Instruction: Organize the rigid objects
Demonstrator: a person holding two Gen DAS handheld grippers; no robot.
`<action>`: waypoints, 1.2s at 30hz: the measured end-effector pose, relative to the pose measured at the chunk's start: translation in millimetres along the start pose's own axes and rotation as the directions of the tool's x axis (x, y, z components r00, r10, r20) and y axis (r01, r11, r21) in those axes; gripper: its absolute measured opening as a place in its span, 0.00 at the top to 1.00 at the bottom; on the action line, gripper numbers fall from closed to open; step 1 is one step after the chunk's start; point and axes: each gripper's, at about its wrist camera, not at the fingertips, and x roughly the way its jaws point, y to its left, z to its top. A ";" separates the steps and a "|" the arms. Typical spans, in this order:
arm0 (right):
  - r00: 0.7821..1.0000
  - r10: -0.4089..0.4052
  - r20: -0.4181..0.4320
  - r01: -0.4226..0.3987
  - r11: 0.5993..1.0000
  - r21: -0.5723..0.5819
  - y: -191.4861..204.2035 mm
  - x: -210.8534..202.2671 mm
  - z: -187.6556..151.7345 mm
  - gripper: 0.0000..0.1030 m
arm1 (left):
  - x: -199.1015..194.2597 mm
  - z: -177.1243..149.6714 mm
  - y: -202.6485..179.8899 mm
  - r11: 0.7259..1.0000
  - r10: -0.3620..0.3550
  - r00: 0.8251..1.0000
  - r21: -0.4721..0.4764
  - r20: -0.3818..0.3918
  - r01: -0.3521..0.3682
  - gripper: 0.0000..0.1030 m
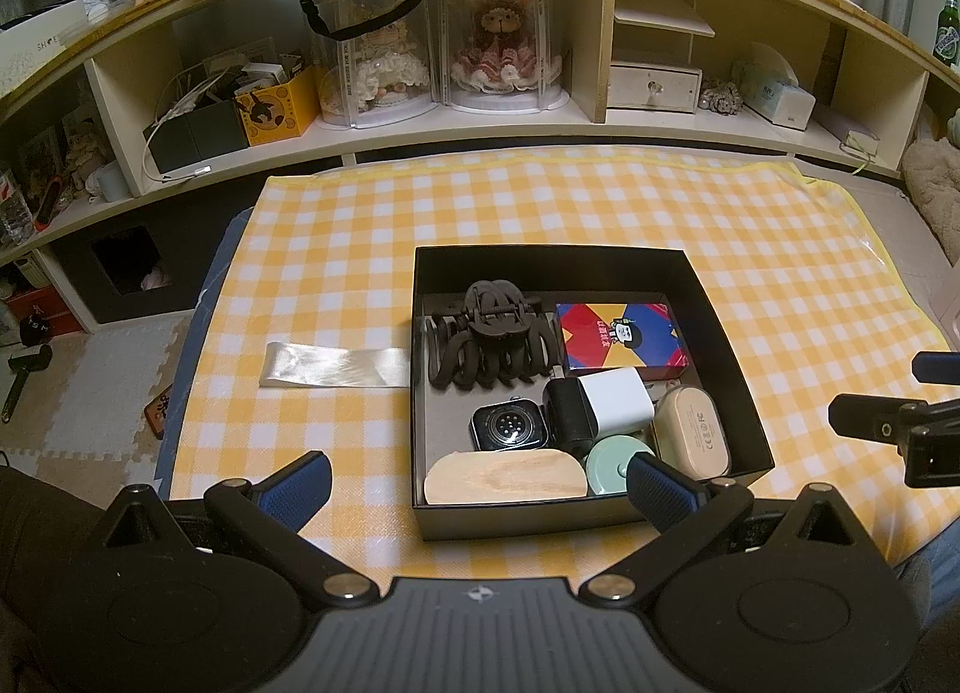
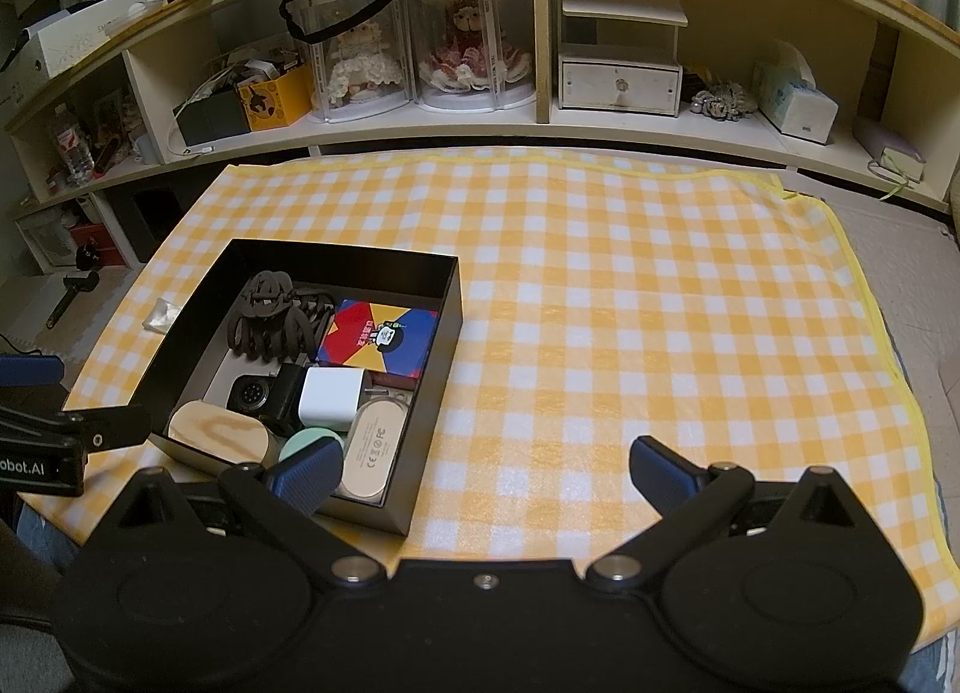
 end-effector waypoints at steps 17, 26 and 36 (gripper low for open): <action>1.000 -0.001 0.001 0.001 1.000 0.001 0.4 0.1 -0.7 0.00 | 0.0 -1.0 -0.4 1.000 0.002 1.000 0.007 0.001 -0.002 0.00; 1.000 -0.003 0.003 0.003 1.000 0.000 1.3 -0.6 2.0 0.00 | 0.2 -0.7 -0.4 1.000 0.001 1.000 0.008 0.001 -0.001 0.00; 1.000 -0.003 0.003 0.003 1.000 0.001 1.8 -0.6 1.7 0.00 | -0.2 -1.0 0.2 1.000 0.002 1.000 0.007 -0.002 -0.002 0.00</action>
